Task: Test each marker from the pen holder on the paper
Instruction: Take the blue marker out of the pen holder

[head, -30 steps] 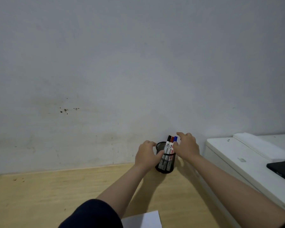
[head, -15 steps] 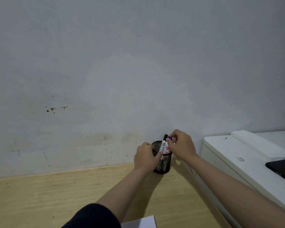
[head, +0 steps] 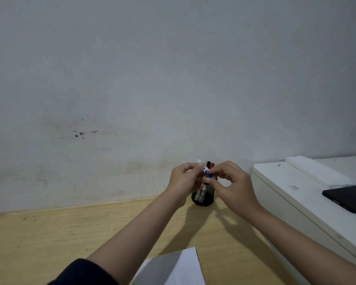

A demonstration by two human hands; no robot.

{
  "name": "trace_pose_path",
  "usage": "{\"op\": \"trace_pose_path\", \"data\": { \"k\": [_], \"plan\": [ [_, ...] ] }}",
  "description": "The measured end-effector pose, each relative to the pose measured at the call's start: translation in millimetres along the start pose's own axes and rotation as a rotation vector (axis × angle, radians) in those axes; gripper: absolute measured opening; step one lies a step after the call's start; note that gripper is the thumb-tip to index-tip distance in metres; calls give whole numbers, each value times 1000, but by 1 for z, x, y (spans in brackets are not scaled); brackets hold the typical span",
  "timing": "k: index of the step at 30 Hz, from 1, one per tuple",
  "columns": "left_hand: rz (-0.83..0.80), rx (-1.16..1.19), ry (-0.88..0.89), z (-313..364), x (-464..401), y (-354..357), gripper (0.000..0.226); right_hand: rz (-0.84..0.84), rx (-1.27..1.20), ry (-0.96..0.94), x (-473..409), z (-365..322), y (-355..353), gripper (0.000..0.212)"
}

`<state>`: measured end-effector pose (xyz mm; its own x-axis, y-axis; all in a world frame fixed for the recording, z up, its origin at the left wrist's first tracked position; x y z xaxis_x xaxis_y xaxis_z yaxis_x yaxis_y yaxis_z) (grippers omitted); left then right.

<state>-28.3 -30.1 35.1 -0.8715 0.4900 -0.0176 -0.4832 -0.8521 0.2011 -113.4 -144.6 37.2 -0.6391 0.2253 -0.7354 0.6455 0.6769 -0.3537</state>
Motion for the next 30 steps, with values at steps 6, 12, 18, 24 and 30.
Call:
{"op": "trace_pose_path", "data": {
  "k": [6,12,18,24,30],
  "plan": [
    [51,5,67,20,24,-19,9,-53,-87,65,7,-23,-1,23],
    [37,-130,179,34,47,-29,18,101,-159,310,-12,-43,2,22],
    [-11,-196,319,42,69,-33,17,54,-302,467,-20,-56,13,23],
    [95,-433,314,39,76,-50,23,125,-455,426,-12,-71,11,2],
    [119,-574,389,39,85,-46,10,-20,-427,453,-2,-75,21,21]
  ]
}}
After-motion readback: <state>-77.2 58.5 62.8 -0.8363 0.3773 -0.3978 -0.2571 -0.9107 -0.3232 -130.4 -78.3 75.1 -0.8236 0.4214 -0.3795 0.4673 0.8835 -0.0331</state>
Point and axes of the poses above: each hand's wrist, its own x-axis away from the middle knuckle, its own y-axis out of the palm, z = x × y, the point moved 2 cm from there along -x, towards the middle knuckle, and after that the axes turned 1 degree about -y, right-handed, at the moved point
